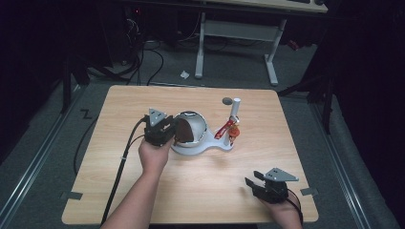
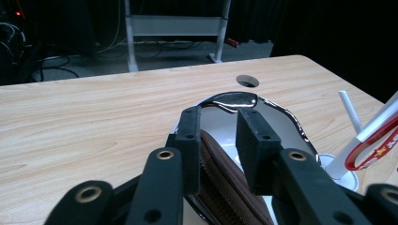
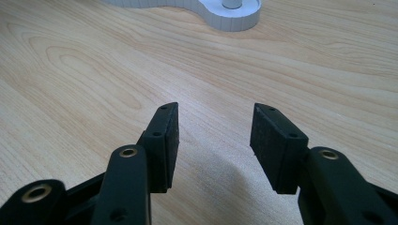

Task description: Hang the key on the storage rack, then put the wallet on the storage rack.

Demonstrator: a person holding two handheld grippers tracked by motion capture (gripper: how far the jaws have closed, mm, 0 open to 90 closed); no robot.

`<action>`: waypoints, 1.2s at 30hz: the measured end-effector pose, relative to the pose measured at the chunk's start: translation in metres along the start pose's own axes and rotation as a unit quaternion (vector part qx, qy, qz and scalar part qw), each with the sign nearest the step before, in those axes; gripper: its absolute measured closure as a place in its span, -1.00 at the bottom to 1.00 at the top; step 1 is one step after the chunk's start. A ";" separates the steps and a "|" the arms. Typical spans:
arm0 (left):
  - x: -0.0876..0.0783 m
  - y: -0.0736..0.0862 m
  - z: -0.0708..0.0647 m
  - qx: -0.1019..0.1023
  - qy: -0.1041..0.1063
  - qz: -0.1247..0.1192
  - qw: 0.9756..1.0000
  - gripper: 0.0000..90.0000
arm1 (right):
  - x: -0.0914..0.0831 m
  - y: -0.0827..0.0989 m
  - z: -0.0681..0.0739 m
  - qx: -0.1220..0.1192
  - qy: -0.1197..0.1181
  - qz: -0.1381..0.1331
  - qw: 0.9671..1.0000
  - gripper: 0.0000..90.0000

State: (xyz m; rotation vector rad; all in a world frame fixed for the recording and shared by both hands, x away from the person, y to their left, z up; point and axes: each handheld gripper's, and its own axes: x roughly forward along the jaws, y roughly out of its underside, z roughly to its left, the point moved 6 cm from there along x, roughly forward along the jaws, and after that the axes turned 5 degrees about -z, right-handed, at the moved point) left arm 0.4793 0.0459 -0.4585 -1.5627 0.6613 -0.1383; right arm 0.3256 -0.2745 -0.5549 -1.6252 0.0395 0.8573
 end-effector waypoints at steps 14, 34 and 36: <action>-0.013 -0.003 -0.001 0.005 0.031 0.000 1.000 0.30 | 0.003 0.001 -0.001 0.001 -0.001 0.004 1.000 0.16; -0.092 0.028 0.035 0.024 0.067 0.002 0.997 -0.12 | 0.005 0.004 0.001 0.003 -0.001 0.009 1.000 0.14; -0.097 0.041 0.041 0.023 0.065 0.013 0.998 -0.15 | 0.006 0.004 0.001 0.005 -0.001 0.010 1.000 0.13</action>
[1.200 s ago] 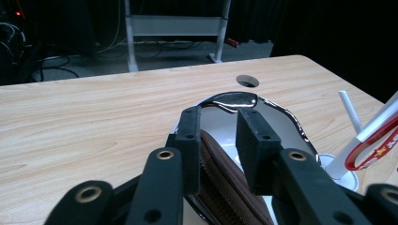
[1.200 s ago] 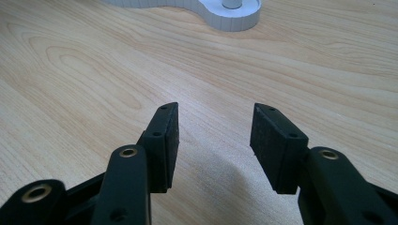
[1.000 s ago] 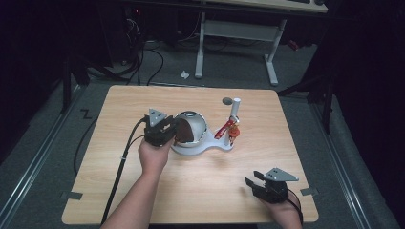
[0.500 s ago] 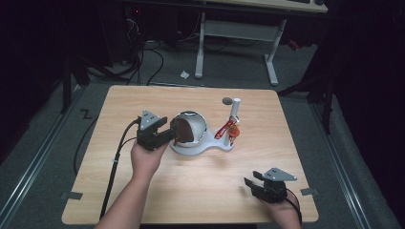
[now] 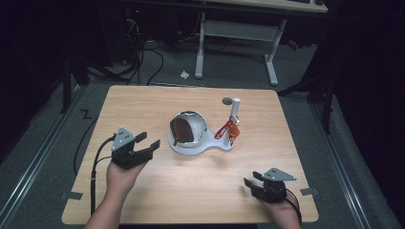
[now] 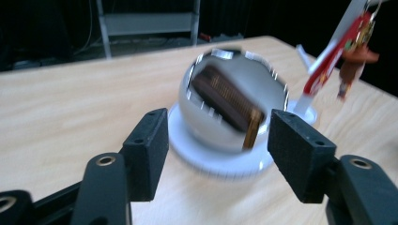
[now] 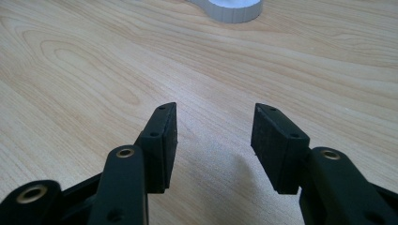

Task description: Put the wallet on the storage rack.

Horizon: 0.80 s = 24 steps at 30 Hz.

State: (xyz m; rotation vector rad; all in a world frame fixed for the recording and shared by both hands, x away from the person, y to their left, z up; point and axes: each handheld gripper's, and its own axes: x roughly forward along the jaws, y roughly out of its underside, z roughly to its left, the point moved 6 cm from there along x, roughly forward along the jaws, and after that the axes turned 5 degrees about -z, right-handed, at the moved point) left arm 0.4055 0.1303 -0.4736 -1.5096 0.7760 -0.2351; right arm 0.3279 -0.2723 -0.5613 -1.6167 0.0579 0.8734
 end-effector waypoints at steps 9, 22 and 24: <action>-0.018 0.064 0.014 -0.003 -0.010 0.067 0.998 -0.21 | 0.006 -0.001 0.003 -0.002 -0.003 0.006 1.000 0.11; -0.039 0.113 -0.001 0.039 -0.008 0.128 0.991 -0.27 | 0.010 -0.003 0.004 0.002 -0.005 0.006 1.000 0.10; -0.038 0.114 0.000 0.038 -0.005 0.131 0.991 -0.27 | 0.011 -0.003 0.004 0.001 -0.003 0.007 1.000 0.11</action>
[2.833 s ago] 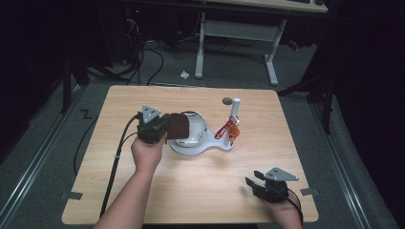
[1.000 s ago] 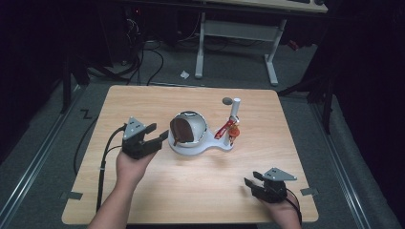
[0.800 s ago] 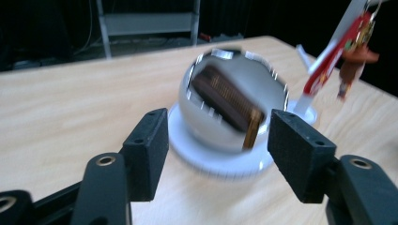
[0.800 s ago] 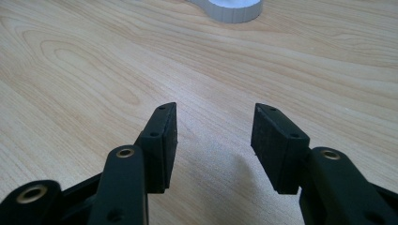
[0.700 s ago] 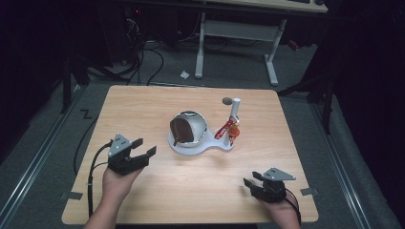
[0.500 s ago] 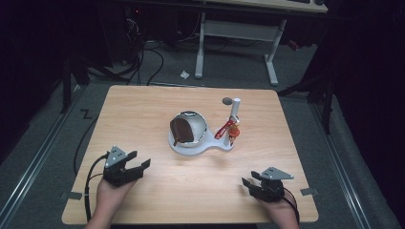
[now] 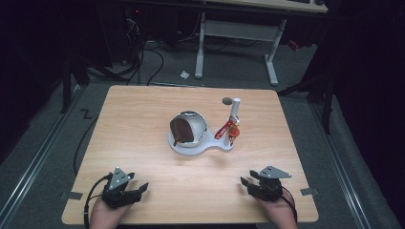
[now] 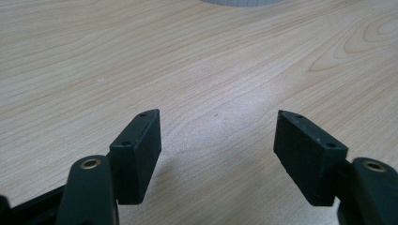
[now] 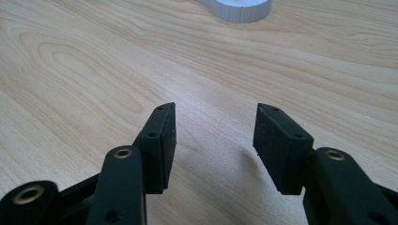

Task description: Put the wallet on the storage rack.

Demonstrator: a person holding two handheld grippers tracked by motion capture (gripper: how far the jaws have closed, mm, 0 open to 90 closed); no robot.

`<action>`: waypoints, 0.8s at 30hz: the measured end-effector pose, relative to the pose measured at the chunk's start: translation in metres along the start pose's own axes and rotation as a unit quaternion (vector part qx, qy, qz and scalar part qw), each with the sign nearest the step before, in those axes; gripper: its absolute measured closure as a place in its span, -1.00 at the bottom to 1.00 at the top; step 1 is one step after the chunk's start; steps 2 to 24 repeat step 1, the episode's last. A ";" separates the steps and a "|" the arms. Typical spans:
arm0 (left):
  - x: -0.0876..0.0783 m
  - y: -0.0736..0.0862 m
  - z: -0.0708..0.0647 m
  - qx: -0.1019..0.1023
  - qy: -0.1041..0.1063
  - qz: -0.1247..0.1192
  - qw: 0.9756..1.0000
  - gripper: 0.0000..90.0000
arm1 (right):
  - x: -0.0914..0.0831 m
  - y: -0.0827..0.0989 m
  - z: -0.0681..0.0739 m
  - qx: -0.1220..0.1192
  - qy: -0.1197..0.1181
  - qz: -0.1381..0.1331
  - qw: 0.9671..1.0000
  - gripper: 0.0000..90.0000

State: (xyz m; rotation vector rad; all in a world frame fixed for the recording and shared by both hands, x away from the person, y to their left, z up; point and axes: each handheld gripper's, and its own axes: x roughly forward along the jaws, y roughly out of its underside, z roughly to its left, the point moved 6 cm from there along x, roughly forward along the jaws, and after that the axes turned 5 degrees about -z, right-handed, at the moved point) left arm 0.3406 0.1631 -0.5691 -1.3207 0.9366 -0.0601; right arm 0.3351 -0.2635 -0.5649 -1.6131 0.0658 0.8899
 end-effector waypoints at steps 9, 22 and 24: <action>0.000 0.001 0.001 -0.002 0.002 0.002 1.000 -0.27 | 0.000 0.000 0.000 -0.001 0.001 0.001 1.000 0.11; 0.000 0.001 0.001 -0.002 0.002 0.002 1.000 -0.27 | 0.000 0.000 0.000 -0.001 0.001 0.001 1.000 0.11; 0.000 0.001 0.001 -0.002 0.002 0.002 1.000 -0.27 | 0.000 0.000 0.000 -0.001 0.001 0.001 1.000 0.11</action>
